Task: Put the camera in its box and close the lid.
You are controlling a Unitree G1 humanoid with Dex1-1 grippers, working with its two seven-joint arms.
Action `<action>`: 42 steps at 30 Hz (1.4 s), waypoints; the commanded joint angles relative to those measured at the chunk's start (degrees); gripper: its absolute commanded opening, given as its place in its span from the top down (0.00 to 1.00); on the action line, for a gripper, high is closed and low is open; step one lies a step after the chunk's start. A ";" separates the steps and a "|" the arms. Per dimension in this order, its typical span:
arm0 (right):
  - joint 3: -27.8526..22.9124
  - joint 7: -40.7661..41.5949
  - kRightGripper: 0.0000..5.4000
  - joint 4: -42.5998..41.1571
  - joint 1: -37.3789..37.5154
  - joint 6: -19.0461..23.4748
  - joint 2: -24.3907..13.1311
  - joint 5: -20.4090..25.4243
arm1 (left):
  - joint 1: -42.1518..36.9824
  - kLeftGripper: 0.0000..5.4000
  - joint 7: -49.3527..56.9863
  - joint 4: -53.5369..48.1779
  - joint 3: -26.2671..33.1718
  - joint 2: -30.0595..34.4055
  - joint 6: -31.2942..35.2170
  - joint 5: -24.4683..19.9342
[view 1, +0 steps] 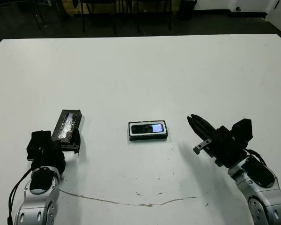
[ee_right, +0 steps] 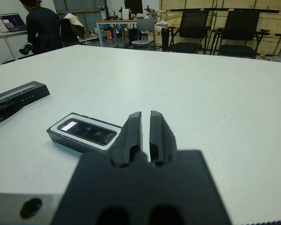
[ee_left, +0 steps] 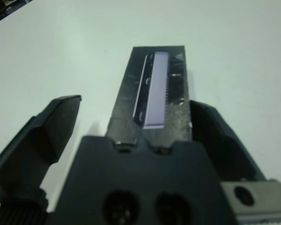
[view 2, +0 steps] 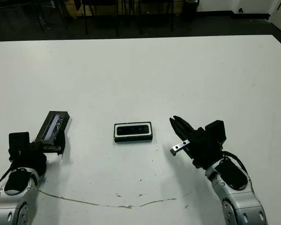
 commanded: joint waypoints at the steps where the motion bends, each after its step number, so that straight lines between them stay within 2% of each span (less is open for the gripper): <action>1: -0.21 -0.59 1.00 -0.40 0.65 0.61 -0.26 -0.11 | 0.57 0.00 -4.15 3.99 1.67 1.16 1.47 -4.07; 6: 0.01 -1.31 1.00 -1.21 0.96 1.31 -0.44 -0.56 | -0.58 0.00 -15.18 9.04 2.82 5.73 1.89 -11.44; 12: -0.36 -0.92 1.00 -0.65 1.12 1.03 -0.34 0.52 | -2.49 0.00 -18.75 13.23 2.90 9.16 4.48 -14.28; 15: -0.42 -0.30 1.00 0.75 1.22 -0.52 0.14 0.70 | -2.60 0.04 -17.53 15.93 2.65 9.39 1.93 -12.76; 17: -0.32 -0.80 1.00 -0.27 1.36 0.25 -0.12 0.42 | -2.47 0.08 -16.33 17.03 2.42 9.44 0.76 -11.64; 21: -0.16 -0.83 1.00 -0.97 1.57 -0.16 -0.58 -0.27 | -1.98 0.22 -14.25 17.71 1.08 10.06 -0.74 -9.02; 25: 0.02 -2.03 1.00 -2.02 1.90 1.33 -0.47 -0.69 | -1.57 0.37 -12.23 17.90 -1.16 11.28 -2.42 -5.05; 29: 0.07 -1.94 1.00 -2.01 1.89 0.84 -0.58 -0.63 | -1.66 0.49 -11.27 17.34 -2.49 12.14 -1.06 -3.02; 35: -0.22 -0.93 1.00 -0.31 1.87 -0.96 -0.08 0.07 | -1.64 0.49 -12.12 17.71 -3.96 13.66 -2.00 -2.34; 39: -0.07 -1.64 1.00 -1.24 2.07 0.50 -0.20 0.13 | -1.54 0.49 -12.66 17.14 -4.02 14.07 -1.28 -3.27; 42: -0.05 -0.96 1.00 -0.35 1.98 -0.65 -0.37 -0.06 | -1.21 0.49 -12.72 15.85 -3.67 13.89 -1.18 -3.88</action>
